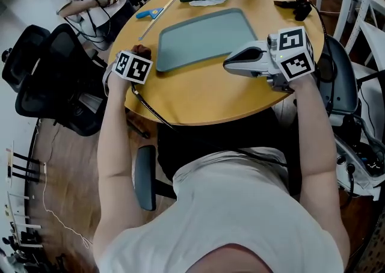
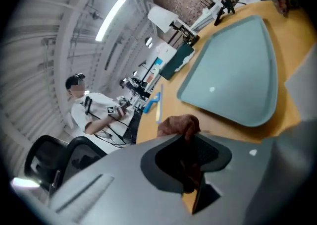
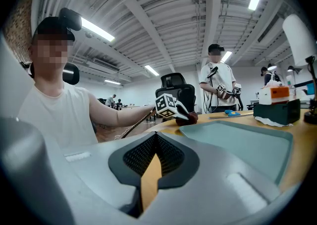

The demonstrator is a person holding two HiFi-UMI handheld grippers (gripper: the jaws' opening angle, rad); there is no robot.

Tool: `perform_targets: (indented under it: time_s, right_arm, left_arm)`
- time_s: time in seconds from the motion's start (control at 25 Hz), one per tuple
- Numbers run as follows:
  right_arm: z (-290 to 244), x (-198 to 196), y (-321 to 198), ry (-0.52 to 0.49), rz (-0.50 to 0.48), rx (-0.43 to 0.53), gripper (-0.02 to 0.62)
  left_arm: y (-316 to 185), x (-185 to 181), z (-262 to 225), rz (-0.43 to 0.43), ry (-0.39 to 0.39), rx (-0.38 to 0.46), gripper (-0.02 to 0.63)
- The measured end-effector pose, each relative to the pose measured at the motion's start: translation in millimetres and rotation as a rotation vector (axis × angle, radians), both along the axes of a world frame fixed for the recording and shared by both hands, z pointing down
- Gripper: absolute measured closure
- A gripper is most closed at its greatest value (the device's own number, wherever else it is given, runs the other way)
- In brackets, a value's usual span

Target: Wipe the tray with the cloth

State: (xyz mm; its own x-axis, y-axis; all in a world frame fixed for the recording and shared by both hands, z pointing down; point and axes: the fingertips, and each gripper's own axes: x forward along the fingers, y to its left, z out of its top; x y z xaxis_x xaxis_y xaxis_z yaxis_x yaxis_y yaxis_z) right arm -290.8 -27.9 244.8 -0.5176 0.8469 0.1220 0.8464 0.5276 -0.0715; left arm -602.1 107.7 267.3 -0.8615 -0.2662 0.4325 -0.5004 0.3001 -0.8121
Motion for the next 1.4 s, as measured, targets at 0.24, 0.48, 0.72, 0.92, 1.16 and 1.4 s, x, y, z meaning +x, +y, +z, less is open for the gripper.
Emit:
perform_targets:
  time_s: [0.24, 0.48, 0.72, 0.92, 1.16, 1.4]
  right_arm:
    - [15.5, 6.9, -3.1, 0.016, 0.005, -0.001, 0.594]
    - [11.5, 5.0, -1.0, 0.001, 0.0, 0.011, 0.594]
    - [10.8, 5.4, -1.5, 0.002, 0.003, 0.011, 0.594]
    - [10.5, 1.8, -2.1, 0.003, 0.019, 0.005, 0.594]
    - [8.6, -3.3, -2.1, 0.004, 0.039, 0.007, 0.593]
    - [7.5, -18.4, -11.0, 0.01, 0.14, 0.015, 0.594]
  left_arm:
    - [-5.3, -3.5, 48.4, 0.025, 0.062, -0.111, 0.218]
    - [5.2, 1.2, 15.5, 0.035, -0.039, -0.039, 0.025]
    - [5.4, 44.2, -45.6, 0.176, -0.063, 0.423, 0.02]
    - [-20.8, 100.7, -72.0, 0.37, 0.18, 0.858, 0.025]
    - [-72.6, 161.1, -55.7, 0.551, 0.519, 1.054, 0.165]
    - [-99.2, 192.2, -35.4, 0.67, 0.668, 1.055, 0.284]
